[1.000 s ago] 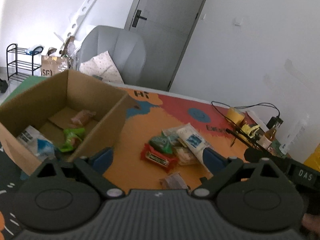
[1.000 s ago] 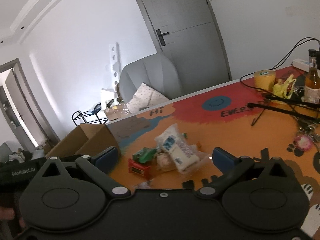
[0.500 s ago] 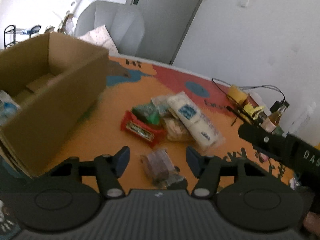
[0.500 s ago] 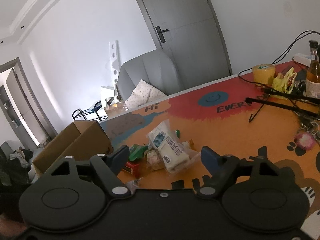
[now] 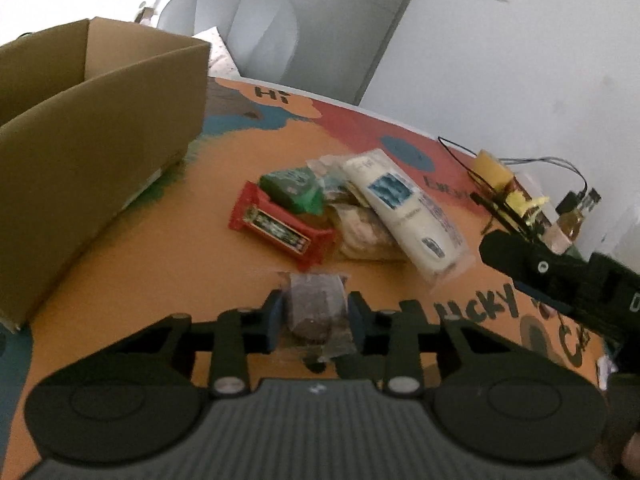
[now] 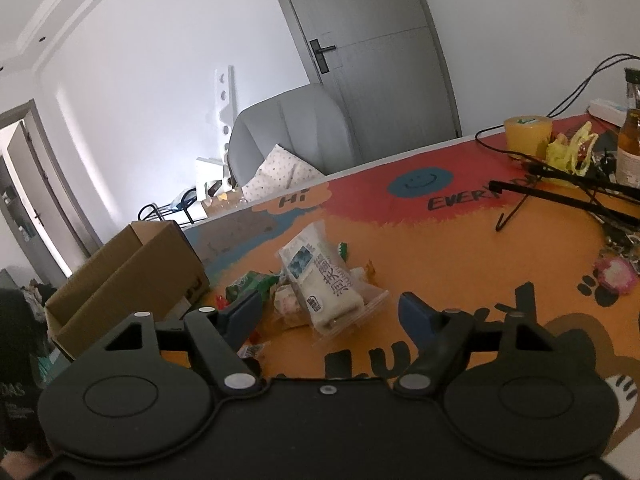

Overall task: Organize snacks
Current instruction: 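Grasp the clear brown bar pack with the left gripper while the right grasps the white cake pack, then carry both packs over the cardboard box and release them inside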

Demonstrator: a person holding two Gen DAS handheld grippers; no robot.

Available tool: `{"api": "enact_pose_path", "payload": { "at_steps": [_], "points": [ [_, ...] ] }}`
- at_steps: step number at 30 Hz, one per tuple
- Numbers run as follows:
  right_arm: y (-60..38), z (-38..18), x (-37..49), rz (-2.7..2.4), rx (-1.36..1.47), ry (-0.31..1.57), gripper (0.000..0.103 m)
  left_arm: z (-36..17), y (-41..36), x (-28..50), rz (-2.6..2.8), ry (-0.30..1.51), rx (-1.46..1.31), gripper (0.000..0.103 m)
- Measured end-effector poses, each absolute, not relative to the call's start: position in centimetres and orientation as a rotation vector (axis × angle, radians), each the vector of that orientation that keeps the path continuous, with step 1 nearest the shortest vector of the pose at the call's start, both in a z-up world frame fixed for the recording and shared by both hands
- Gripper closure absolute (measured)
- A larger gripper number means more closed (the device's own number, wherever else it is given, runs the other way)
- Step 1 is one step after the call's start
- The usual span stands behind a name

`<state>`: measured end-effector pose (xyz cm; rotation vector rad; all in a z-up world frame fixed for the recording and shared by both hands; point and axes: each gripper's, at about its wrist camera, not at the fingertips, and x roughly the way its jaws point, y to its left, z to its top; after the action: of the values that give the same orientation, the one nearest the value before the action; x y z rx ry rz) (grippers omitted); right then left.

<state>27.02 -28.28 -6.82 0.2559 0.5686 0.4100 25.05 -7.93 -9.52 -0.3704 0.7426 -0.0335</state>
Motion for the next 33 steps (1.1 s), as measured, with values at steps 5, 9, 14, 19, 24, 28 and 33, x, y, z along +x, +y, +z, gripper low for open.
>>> {"api": "enact_pose_path", "payload": {
  "at_steps": [5, 9, 14, 19, 24, 28, 33],
  "points": [
    [-27.2, -6.8, 28.0, 0.420, 0.234, 0.553, 0.027, -9.4, -6.6, 24.8, -0.021, 0.730, -0.367, 0.072],
    [-25.9, -6.7, 29.2, 0.417, 0.201, 0.541, 0.027, -9.4, -5.6, 24.5, -0.014, 0.724, -0.372, 0.072],
    [-24.6, -6.8, 30.6, 0.393, 0.144, 0.523, 0.026, -9.3, -4.5, 24.4, -0.005, 0.718, -0.385, 0.072],
    [-23.8, -8.3, 31.7, 0.381, 0.103, 0.598, 0.027, -9.3, -3.8, 24.3, 0.005, 0.713, -0.404, 0.072],
    [-23.2, -9.4, 31.2, 0.394, 0.078, 0.673, 0.061, -9.2, -3.6, 23.9, 0.008, 0.707, -0.401, 0.072],
    [-23.6, -9.5, 30.3, 0.399, 0.093, 0.677, 0.069, -8.7, -3.6, 23.5, 0.010, 0.689, -0.395, 0.072],
    [-24.4, -9.1, 28.9, 0.410, 0.140, 0.652, 0.073, -7.8, -3.4, 22.8, 0.009, 0.661, -0.391, 0.072]
  ]
}}
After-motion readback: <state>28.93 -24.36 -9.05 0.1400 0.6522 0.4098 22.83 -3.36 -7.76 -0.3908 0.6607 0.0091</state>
